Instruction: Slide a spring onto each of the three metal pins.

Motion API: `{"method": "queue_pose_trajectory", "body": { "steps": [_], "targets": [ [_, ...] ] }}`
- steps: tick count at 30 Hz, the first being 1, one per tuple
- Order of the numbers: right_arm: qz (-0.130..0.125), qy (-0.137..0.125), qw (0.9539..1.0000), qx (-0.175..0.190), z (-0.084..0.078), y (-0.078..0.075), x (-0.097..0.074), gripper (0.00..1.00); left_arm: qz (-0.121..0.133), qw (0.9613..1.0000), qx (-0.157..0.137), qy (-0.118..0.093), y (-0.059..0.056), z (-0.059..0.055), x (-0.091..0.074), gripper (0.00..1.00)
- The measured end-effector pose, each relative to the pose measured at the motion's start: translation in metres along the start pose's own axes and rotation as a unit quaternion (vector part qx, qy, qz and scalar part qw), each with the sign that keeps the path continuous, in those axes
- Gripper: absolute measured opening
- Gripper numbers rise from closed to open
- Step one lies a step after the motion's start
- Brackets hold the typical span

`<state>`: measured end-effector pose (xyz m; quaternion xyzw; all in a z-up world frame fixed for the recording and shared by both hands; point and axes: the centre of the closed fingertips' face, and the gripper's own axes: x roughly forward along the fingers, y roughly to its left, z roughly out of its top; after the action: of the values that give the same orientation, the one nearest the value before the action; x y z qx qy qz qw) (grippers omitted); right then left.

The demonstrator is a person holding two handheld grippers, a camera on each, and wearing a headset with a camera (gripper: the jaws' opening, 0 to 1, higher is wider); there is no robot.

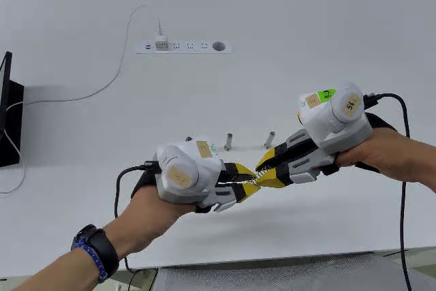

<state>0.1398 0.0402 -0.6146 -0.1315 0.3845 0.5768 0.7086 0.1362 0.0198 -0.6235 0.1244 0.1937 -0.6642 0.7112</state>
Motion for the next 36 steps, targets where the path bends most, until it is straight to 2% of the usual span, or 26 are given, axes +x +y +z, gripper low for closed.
{"method": "queue_pose_trajectory", "body": {
  "steps": [4,9,14,22,29,36],
  "targets": [
    [0.012,0.004,0.9999,-0.003,-0.001,0.005,0.001,0.13,-0.003,1.0000,0.007,0.002,-0.001,0.000,0.001,0.10],
    [0.012,0.006,0.9999,-0.007,-0.003,0.004,0.002,0.13,-0.005,0.9999,0.012,0.005,-0.001,-0.002,0.002,0.10],
    [0.007,0.004,0.9999,-0.009,-0.003,0.004,0.003,0.13,-0.004,1.0000,-0.004,0.006,-0.001,-0.005,0.002,0.10],
    [0.005,0.005,1.0000,-0.007,-0.007,0.004,0.005,0.13,-0.002,0.9999,-0.013,0.009,-0.002,-0.011,0.003,0.11],
    [-0.004,-0.004,1.0000,0.001,-0.007,0.000,0.001,0.13,0.004,0.9995,-0.023,0.020,-0.001,-0.023,0.001,0.14],
    [-0.018,-0.009,0.9997,0.013,-0.010,-0.005,-0.003,0.13,0.025,0.9987,-0.031,0.030,0.008,-0.036,-0.004,0.24]
  ]
}}
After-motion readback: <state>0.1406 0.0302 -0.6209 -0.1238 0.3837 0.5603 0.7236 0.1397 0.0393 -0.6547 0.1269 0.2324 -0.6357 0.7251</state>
